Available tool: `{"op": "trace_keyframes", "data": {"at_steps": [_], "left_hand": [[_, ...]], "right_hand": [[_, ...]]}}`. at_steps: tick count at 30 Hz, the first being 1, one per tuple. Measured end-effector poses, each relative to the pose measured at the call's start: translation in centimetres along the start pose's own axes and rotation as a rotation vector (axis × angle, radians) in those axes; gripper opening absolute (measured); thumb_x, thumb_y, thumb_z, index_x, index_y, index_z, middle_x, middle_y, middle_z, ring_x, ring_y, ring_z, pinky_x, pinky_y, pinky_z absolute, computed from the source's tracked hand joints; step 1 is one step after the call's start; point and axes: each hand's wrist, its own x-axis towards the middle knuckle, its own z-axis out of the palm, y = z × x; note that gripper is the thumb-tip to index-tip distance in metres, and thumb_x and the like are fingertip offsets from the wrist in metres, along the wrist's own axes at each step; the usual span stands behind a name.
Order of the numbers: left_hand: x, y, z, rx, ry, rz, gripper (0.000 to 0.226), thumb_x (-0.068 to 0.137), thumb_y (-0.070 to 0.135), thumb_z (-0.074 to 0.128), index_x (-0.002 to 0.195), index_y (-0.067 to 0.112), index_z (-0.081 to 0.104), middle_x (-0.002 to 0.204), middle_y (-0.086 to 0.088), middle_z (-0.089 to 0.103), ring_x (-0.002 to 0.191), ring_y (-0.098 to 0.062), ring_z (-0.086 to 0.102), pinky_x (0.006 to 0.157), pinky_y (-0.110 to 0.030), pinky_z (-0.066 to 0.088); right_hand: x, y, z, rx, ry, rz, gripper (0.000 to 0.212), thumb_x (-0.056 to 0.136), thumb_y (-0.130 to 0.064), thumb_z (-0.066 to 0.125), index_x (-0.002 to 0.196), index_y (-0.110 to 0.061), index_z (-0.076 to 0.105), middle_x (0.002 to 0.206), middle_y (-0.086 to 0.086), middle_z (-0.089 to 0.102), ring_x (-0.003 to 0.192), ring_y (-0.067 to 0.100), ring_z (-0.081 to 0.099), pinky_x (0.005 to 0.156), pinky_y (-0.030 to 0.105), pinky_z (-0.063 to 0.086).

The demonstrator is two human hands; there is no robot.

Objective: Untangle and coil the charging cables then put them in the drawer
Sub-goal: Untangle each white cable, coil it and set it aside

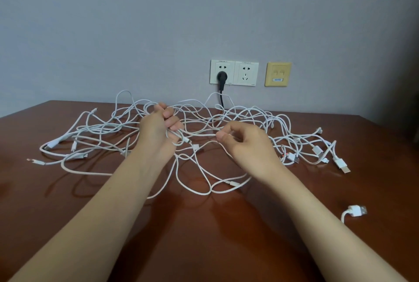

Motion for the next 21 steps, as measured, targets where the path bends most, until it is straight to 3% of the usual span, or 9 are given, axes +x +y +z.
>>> {"op": "trace_keyframes", "data": {"at_steps": [3, 6, 7, 9, 11, 13, 18, 19, 21], "left_hand": [[-0.1, -0.5, 0.1, 0.09, 0.029, 0.012, 0.035, 0.105, 0.022, 0.023, 0.072, 0.02, 0.035, 0.037, 0.012, 0.035, 0.026, -0.001, 0.026, 0.029, -0.011, 0.024], [-0.4, -1.0, 0.6, 0.195, 0.057, 0.021, 0.036, 0.105, 0.025, 0.022, 0.071, 0.02, 0.034, 0.036, 0.012, 0.032, 0.026, -0.001, 0.022, 0.03, -0.011, 0.021], [-0.5, -1.1, 0.7, 0.222, 0.066, 0.028, 0.036, 0.105, 0.025, 0.022, 0.071, 0.02, 0.033, 0.035, 0.012, 0.03, 0.026, -0.001, 0.021, 0.029, -0.011, 0.019], [-0.6, -1.1, 1.0, 0.279, 0.082, 0.048, 0.037, 0.105, 0.026, 0.021, 0.07, 0.019, 0.032, 0.035, 0.012, 0.027, 0.026, -0.001, 0.018, 0.029, -0.012, 0.016], [-0.7, -1.0, 1.1, 0.327, 0.098, 0.063, 0.036, 0.104, 0.026, 0.021, 0.07, 0.019, 0.032, 0.034, 0.012, 0.026, 0.027, -0.001, 0.017, 0.029, -0.012, 0.015], [-0.7, -1.1, 1.1, 0.367, 0.111, 0.064, 0.036, 0.104, 0.029, 0.022, 0.07, 0.019, 0.032, 0.035, 0.012, 0.025, 0.028, -0.001, 0.016, 0.028, -0.012, 0.014], [-1.5, -1.9, 1.7, 0.504, 0.086, 0.027, 0.036, 0.101, 0.041, 0.025, 0.074, 0.02, 0.035, 0.053, 0.005, 0.02, 0.027, -0.002, 0.016, 0.027, -0.013, 0.012], [-1.9, -2.1, 1.9, 0.529, 0.073, 0.004, 0.036, 0.1, 0.045, 0.025, 0.082, 0.019, 0.042, 0.055, 0.002, 0.023, 0.026, -0.004, 0.02, 0.027, -0.012, 0.012], [-2.6, -2.4, 2.4, 0.597, 0.07, -0.054, 0.049, 0.097, 0.052, 0.025, 0.112, 0.014, 0.052, 0.055, -0.012, 0.046, 0.029, -0.023, 0.04, 0.028, -0.01, 0.016]], "right_hand": [[-0.5, -0.6, -0.2, -0.187, 0.048, -0.099, 0.011, 0.09, -0.033, 0.054, 0.084, -0.03, 0.063, 0.063, -0.011, 0.05, 0.081, 0.02, 0.056, 0.066, 0.028, 0.036], [-0.8, -0.9, -0.3, -0.435, 0.113, -0.256, 0.013, 0.09, -0.029, 0.054, 0.096, -0.027, 0.065, 0.082, -0.008, 0.063, 0.09, 0.02, 0.059, 0.064, 0.026, 0.03], [-0.9, -0.9, -0.1, -0.491, 0.161, -0.331, 0.012, 0.088, -0.025, 0.056, 0.092, -0.024, 0.067, 0.084, -0.006, 0.066, 0.087, 0.021, 0.062, 0.061, 0.025, 0.03], [-0.9, -0.9, 0.2, -0.568, 0.224, -0.428, 0.008, 0.075, -0.021, 0.06, 0.074, -0.021, 0.069, 0.069, -0.005, 0.065, 0.068, 0.023, 0.064, 0.051, 0.022, 0.03], [-0.9, -0.8, 0.4, -0.551, 0.219, -0.511, 0.007, 0.066, -0.022, 0.06, 0.064, -0.02, 0.067, 0.059, -0.006, 0.06, 0.057, 0.022, 0.062, 0.046, 0.018, 0.031], [-1.1, -0.9, 0.6, -0.494, 0.134, -0.58, 0.008, 0.068, -0.021, 0.059, 0.066, -0.021, 0.067, 0.062, -0.006, 0.061, 0.063, 0.021, 0.062, 0.046, 0.02, 0.037], [-1.6, -1.4, 1.0, -0.303, -0.035, -0.602, 0.013, 0.078, -0.029, 0.057, 0.075, -0.025, 0.069, 0.075, -0.007, 0.062, 0.071, 0.018, 0.061, 0.054, 0.02, 0.032], [-1.7, -1.5, 1.0, -0.251, -0.05, -0.574, 0.013, 0.079, -0.03, 0.058, 0.079, -0.025, 0.07, 0.079, -0.006, 0.063, 0.074, 0.017, 0.061, 0.056, 0.023, 0.037], [-1.7, -1.8, 0.9, -0.154, -0.073, -0.487, 0.005, 0.079, -0.031, 0.065, 0.082, -0.028, 0.066, 0.087, -0.009, 0.066, 0.074, 0.006, 0.057, 0.063, 0.027, 0.042]]}}
